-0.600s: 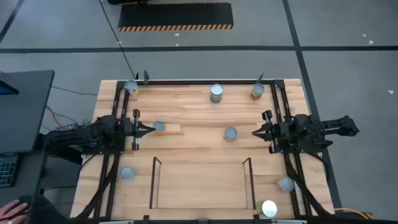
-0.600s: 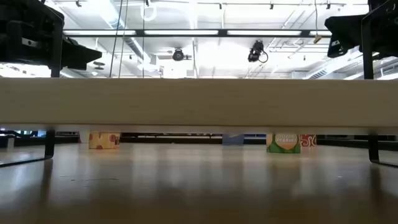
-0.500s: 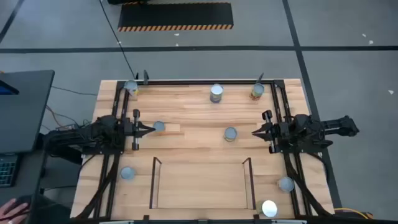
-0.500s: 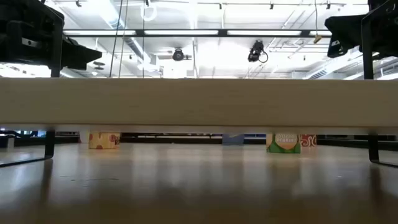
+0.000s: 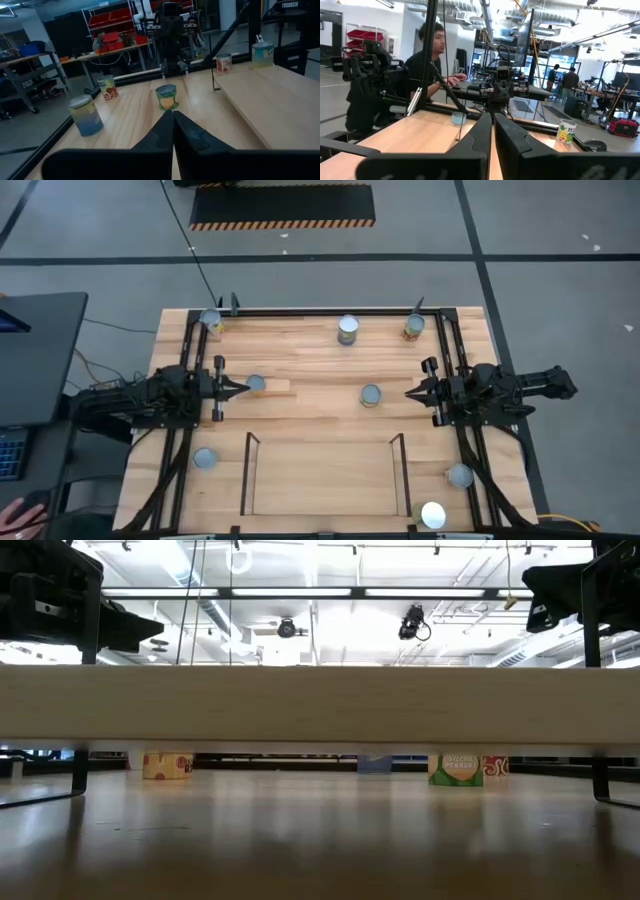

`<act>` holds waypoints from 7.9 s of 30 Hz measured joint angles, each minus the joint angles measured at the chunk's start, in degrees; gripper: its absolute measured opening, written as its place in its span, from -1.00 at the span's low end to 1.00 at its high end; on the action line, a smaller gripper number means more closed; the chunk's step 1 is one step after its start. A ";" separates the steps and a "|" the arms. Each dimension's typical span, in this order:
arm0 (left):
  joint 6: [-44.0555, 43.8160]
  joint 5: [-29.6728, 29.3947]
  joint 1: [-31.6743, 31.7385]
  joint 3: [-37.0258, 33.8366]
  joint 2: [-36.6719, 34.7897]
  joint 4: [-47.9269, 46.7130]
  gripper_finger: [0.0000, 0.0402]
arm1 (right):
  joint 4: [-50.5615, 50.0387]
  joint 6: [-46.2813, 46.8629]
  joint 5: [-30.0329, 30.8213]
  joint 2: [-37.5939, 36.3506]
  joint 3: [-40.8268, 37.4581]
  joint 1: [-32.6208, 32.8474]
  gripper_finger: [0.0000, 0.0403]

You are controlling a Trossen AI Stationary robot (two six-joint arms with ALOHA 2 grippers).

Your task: Pick and place cans onto a shelf

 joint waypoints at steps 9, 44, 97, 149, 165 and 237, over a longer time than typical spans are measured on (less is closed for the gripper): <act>0.02 0.00 -0.02 0.00 0.02 -0.02 -0.94 | 0.00 0.00 0.01 0.00 0.00 0.00 -0.85; 0.02 0.00 -0.02 -0.02 0.02 0.00 -0.94 | 0.00 0.00 0.00 0.00 -0.01 -0.01 -0.85; 0.00 0.00 -0.01 0.00 0.01 0.00 -0.94 | -0.43 15.01 3.76 6.66 11.80 2.80 -0.85; 0.02 0.00 -0.01 0.00 0.00 0.00 -0.94 | -69.41 71.35 2.24 90.02 73.51 57.98 0.55; 0.02 0.00 0.00 -0.01 0.00 0.00 -0.94 | -62.11 58.15 9.47 88.83 72.96 58.10 0.59; 0.02 0.00 0.00 -0.02 0.00 0.46 -0.94 | -60.76 56.55 -2.25 79.02 71.09 58.44 0.61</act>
